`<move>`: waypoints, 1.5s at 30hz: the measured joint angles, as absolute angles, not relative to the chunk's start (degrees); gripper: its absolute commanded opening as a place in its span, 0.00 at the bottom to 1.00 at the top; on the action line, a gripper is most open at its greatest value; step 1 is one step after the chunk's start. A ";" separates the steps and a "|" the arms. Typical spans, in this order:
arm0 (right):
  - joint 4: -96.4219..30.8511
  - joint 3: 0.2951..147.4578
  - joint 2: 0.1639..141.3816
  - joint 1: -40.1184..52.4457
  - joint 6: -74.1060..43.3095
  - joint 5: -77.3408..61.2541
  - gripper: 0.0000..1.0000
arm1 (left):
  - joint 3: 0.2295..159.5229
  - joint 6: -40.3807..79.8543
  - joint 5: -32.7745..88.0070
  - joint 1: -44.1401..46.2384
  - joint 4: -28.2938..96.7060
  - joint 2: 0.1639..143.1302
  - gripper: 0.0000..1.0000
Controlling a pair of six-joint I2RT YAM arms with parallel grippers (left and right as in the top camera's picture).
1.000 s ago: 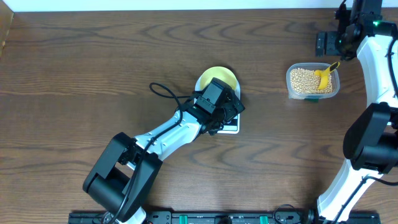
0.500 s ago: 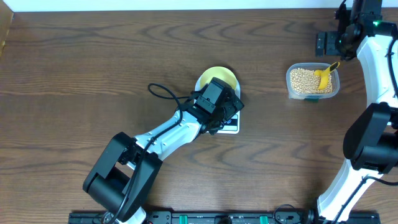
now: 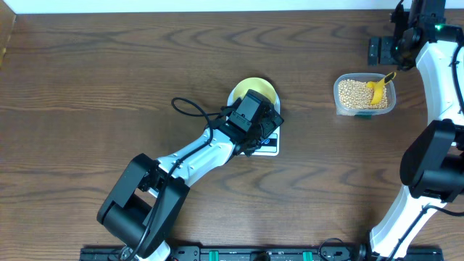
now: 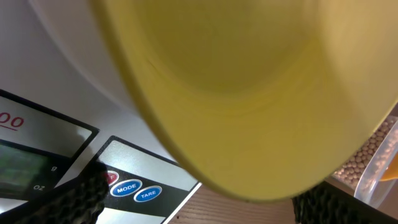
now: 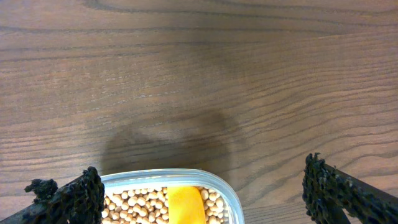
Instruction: Scoop item into bowl and weigh 50g on scale
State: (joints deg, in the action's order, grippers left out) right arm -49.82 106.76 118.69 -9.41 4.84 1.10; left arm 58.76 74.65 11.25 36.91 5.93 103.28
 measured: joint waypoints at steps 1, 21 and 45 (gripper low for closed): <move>-49.82 106.76 118.69 -9.41 4.84 1.10 0.99 | 58.76 74.76 11.25 36.91 5.93 103.28 0.98; -49.82 106.76 118.69 -9.41 4.84 1.10 0.99 | 57.63 64.10 10.72 36.03 9.17 96.55 0.98; -49.82 106.76 118.69 -9.41 4.84 1.10 0.99 | 57.56 61.21 3.01 30.85 23.99 92.71 0.97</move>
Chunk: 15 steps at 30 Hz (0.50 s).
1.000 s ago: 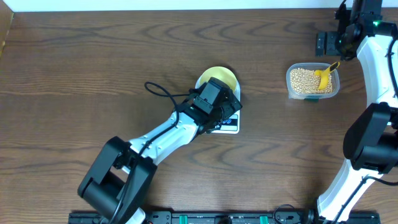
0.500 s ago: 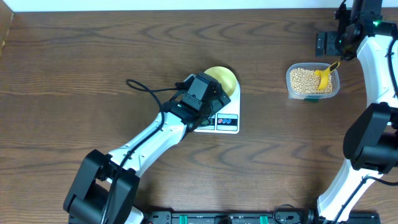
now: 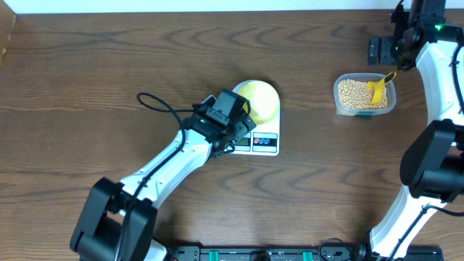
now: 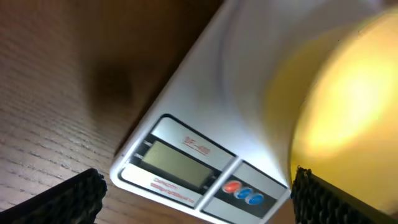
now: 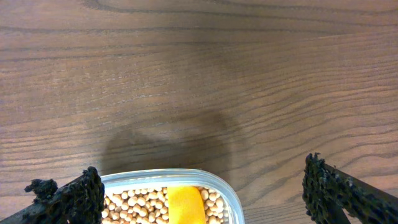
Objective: Scoop item into bowl and weigh 50g on scale
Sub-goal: 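Lift the left gripper and pull it back left of the scale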
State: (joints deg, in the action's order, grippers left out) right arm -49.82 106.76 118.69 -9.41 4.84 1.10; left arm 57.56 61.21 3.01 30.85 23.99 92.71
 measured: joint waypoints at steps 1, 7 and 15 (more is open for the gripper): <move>-49.82 106.76 118.69 -9.41 4.84 1.10 0.99 | 57.56 60.95 3.01 30.85 23.99 92.01 0.97; -49.80 106.76 118.69 -9.41 4.84 1.10 0.99 | 57.54 59.88 2.94 30.85 19.22 86.65 0.98; -49.82 106.76 118.69 -9.41 4.84 1.10 0.99 | 57.54 48.86 2.81 30.20 17.52 81.91 0.98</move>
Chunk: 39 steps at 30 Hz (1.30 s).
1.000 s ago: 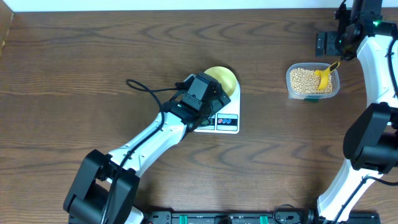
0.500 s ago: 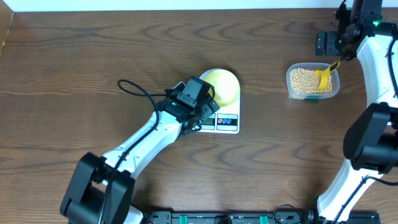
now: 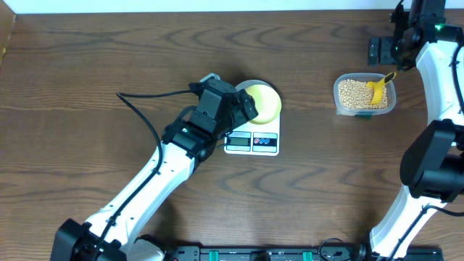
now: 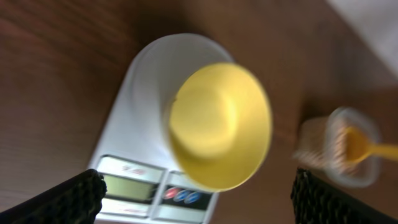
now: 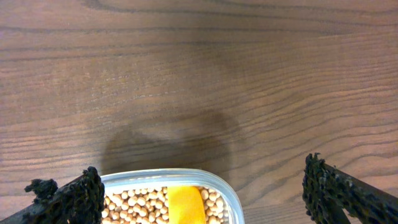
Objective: Scoop item into bowl and weigh 50g on scale
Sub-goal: 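Lift the left gripper and pull it back left of the scale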
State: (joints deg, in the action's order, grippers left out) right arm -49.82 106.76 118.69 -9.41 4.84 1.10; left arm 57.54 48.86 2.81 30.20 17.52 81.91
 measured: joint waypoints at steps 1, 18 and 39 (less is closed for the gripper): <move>-49.82 106.76 118.69 -9.41 4.84 1.10 0.99 | 57.56 47.03 2.85 30.17 19.00 81.73 0.97; -49.82 106.76 118.69 -9.41 4.84 1.13 0.99 | 57.06 28.58 5.17 30.15 36.86 82.78 0.97; -49.80 106.76 118.69 -9.41 4.84 1.10 0.99 | 54.78 36.29 -15.92 30.15 35.81 86.00 0.98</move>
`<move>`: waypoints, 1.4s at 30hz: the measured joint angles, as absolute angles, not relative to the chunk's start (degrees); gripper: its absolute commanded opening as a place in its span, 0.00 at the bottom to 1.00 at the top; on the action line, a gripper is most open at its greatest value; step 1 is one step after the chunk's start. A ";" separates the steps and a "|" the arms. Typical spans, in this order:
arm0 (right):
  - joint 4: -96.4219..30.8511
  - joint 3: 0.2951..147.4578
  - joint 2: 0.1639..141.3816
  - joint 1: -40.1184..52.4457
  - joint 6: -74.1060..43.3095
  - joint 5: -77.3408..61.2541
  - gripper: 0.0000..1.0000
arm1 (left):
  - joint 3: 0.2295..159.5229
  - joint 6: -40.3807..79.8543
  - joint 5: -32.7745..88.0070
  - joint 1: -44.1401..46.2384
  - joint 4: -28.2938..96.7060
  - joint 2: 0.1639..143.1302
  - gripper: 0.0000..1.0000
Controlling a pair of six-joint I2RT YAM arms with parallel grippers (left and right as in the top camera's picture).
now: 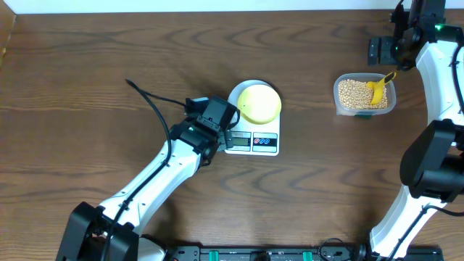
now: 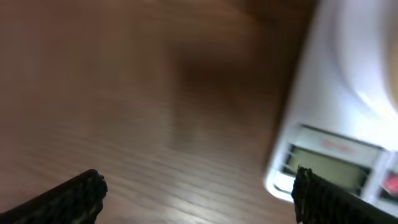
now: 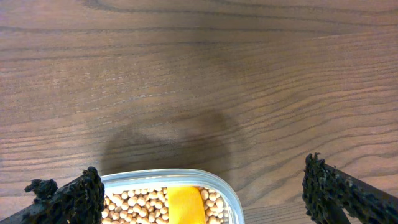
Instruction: Scoop item into bowl and weigh 50g on scale
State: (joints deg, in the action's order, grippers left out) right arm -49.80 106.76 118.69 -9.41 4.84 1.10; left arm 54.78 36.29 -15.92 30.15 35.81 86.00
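A yellow bowl (image 1: pixel 259 103) sits on the round plate of the white scale (image 1: pixel 251 142), whose display faces the front. My left gripper (image 2: pixel 199 199) hovers open over bare table just left of the scale (image 2: pixel 336 130), with nothing between its fingers (image 2: pixel 68 199); that view is blurred. A clear container of beans (image 1: pixel 364 95) stands at the right with an orange scoop (image 1: pixel 378 88) in it. My right gripper (image 3: pixel 202 177) is open above the far rim of the container (image 3: pixel 174 177), with the scoop (image 3: pixel 185 205) below it.
The left arm's black cable (image 1: pixel 156 109) loops over the table left of the scale. A black fixture (image 1: pixel 380 49) sits at the far right edge behind the container. Brown wood table (image 1: pixel 87 87) lies all around.
My left gripper has moved from above the scale's left edge, beside the bowl, to the table just left of the scale. The bowl stays on the scale. The right arm is unchanged.
My left gripper was first close against the bowl on the scale. It then stood back at the scale's left side with the bowl left on the plate, then higher over the scale's edge, and now left of the scale. The right gripper stayed open over the container throughout.
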 measured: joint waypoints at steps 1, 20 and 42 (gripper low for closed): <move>-49.82 106.76 118.69 -9.41 4.84 1.10 0.99 | 54.02 37.54 -17.34 30.13 35.57 86.00 0.98; -49.82 106.76 118.69 -9.41 4.84 1.10 0.99 | 47.68 43.31 -22.68 19.49 34.20 86.00 0.97; -49.80 106.76 118.69 -9.41 4.84 1.13 0.99 | 47.57 43.53 -22.37 19.18 31.31 86.00 0.97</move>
State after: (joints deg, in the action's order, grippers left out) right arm -49.80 106.76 118.69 -9.41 4.84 1.13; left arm 47.57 43.53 -22.37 19.18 31.31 86.00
